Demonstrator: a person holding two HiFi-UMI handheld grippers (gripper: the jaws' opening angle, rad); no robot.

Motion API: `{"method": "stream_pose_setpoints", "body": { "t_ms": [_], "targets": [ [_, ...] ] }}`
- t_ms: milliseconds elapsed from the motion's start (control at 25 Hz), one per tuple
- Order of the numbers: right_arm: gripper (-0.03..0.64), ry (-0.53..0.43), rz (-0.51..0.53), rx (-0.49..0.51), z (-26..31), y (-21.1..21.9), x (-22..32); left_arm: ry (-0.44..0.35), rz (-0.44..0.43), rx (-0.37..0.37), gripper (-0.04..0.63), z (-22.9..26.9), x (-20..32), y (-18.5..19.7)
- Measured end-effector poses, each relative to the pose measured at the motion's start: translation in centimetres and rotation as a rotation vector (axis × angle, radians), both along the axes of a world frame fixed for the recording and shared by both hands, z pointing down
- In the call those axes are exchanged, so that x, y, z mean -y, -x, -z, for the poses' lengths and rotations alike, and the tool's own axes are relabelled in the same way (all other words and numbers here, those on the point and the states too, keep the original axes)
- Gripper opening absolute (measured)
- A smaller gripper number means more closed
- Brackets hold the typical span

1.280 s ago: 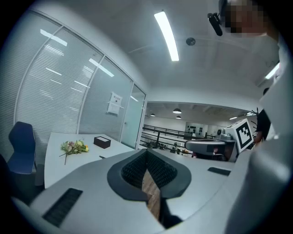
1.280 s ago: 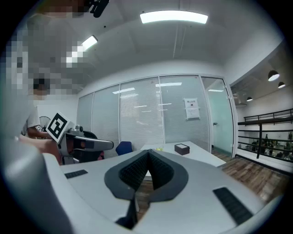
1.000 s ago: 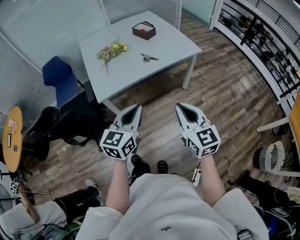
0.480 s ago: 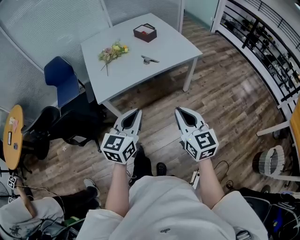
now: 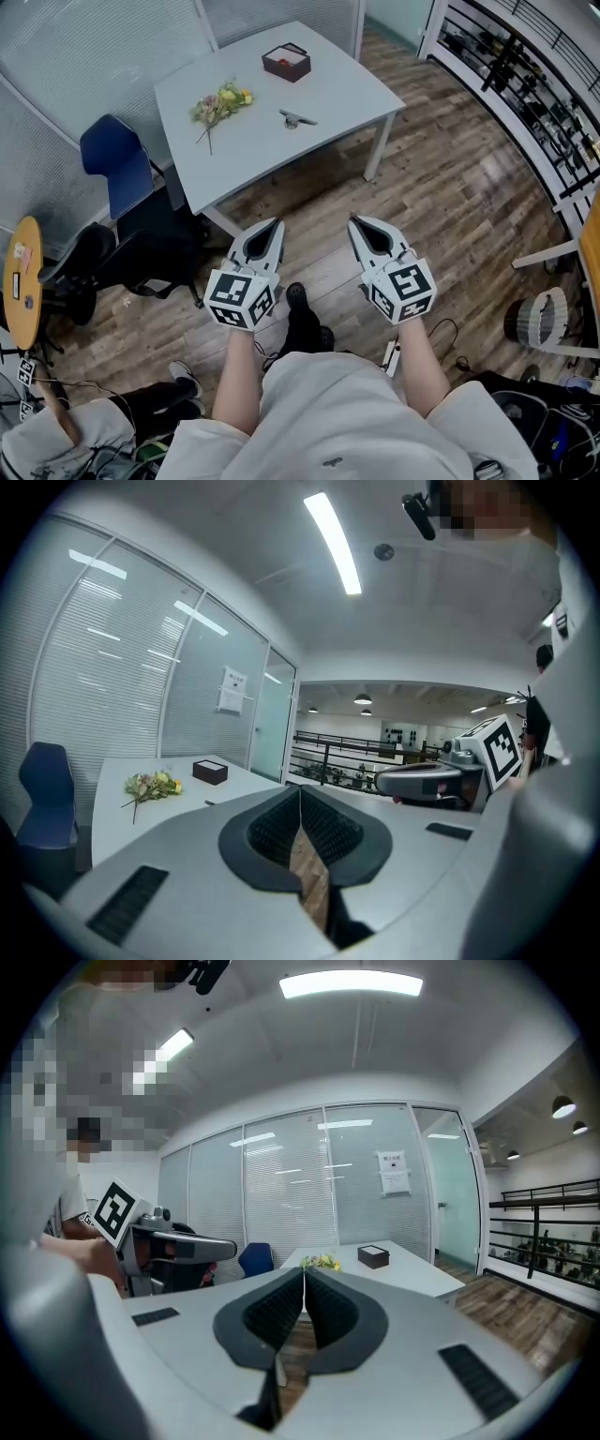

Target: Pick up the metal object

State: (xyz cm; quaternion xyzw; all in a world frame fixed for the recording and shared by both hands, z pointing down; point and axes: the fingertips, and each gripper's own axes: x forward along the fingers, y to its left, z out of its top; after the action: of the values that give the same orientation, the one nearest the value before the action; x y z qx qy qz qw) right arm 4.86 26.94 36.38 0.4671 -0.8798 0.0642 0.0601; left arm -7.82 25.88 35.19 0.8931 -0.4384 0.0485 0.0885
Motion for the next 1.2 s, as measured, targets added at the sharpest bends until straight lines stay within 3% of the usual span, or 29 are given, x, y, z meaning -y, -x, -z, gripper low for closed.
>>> {"method": "stream_pose_setpoints", "body": {
  "t_ms": [400,480,800,1200],
  "targets": [
    [0.040,0.006,-0.008,-0.029,0.6,2.0,6.5,-0.002,-0.064,0.018,0.026,-0.2,6.5,0.5],
    [0.049,0.009,-0.001,-0.042,0.7,2.3,7.9,0.004,-0.085,0.027,0.091,-0.3,8.0,0.4],
    [0.130,0.037,-0.018,-0.047,0.6,3.6,13.2,0.018,-0.105,0.023,0.141,-0.5,13.7,2.0],
    [0.175,0.052,-0.059,-0.057,-0.1,5.8,17.8,0.043,-0.119,0.000,0.144,-1.7,18.6,4.7]
  ]
}}
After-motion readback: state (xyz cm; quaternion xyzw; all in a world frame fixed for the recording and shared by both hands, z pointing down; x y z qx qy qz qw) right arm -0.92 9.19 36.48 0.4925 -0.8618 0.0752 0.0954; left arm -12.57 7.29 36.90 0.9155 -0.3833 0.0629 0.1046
